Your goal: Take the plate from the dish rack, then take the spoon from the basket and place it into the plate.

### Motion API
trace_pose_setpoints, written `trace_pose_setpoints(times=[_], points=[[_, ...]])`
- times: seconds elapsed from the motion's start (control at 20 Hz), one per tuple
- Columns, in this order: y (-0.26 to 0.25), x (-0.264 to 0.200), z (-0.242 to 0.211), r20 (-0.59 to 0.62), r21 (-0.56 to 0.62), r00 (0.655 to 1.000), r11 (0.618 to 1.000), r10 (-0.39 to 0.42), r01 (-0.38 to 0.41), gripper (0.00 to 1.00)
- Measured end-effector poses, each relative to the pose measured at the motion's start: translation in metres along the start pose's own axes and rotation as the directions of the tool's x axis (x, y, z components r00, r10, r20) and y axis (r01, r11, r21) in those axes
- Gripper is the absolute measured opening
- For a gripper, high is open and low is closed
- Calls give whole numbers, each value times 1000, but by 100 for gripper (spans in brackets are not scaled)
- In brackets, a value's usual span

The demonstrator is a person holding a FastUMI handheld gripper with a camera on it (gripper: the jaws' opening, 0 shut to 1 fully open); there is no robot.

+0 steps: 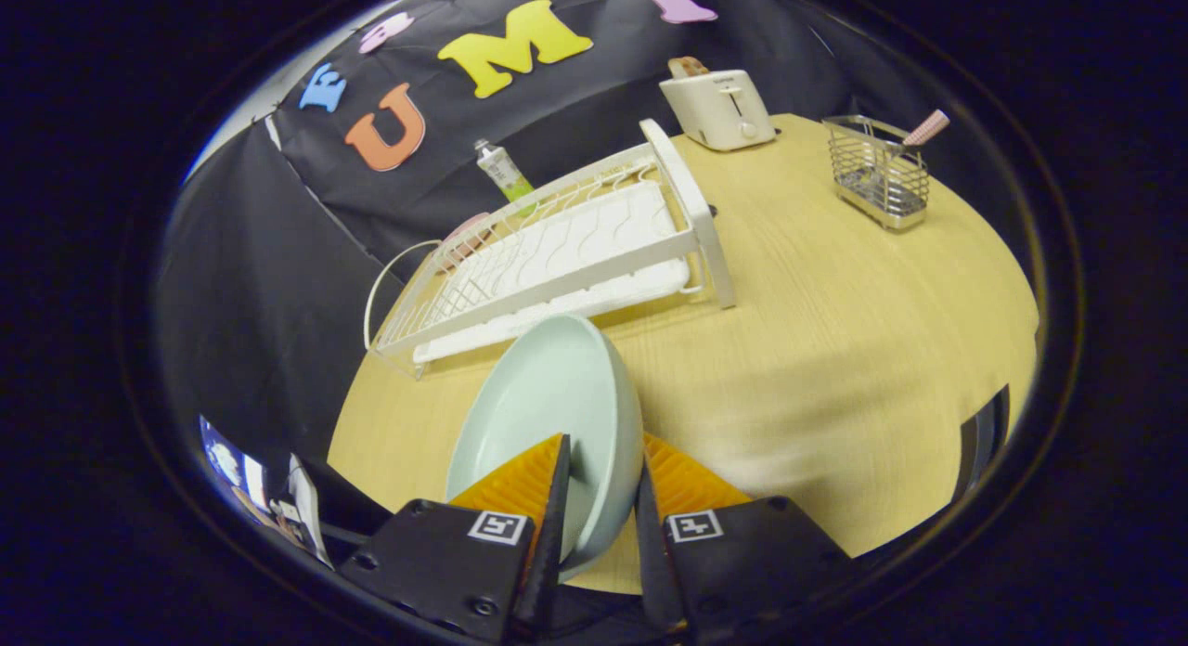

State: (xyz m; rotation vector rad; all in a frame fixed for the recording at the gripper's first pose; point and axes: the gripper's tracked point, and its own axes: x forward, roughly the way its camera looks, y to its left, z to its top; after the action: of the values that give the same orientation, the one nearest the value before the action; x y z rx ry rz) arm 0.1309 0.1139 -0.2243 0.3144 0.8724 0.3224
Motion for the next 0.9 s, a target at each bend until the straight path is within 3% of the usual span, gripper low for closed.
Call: trace_pose_setpoints(times=[0.35,0.45,0.5,0.65,0.9], points=[[-25,5,0,44,-23,999,999,-21,22,54],[-37,-7,13,110,-73,992,995,-63,72,73],[-44,-14,22,163,-103,983,989,-90,108,81],[-67,-36,49,305,-176,943,965,-135,195,91],[-114,-80,102,495,-127,857,964,-143,234,92]])
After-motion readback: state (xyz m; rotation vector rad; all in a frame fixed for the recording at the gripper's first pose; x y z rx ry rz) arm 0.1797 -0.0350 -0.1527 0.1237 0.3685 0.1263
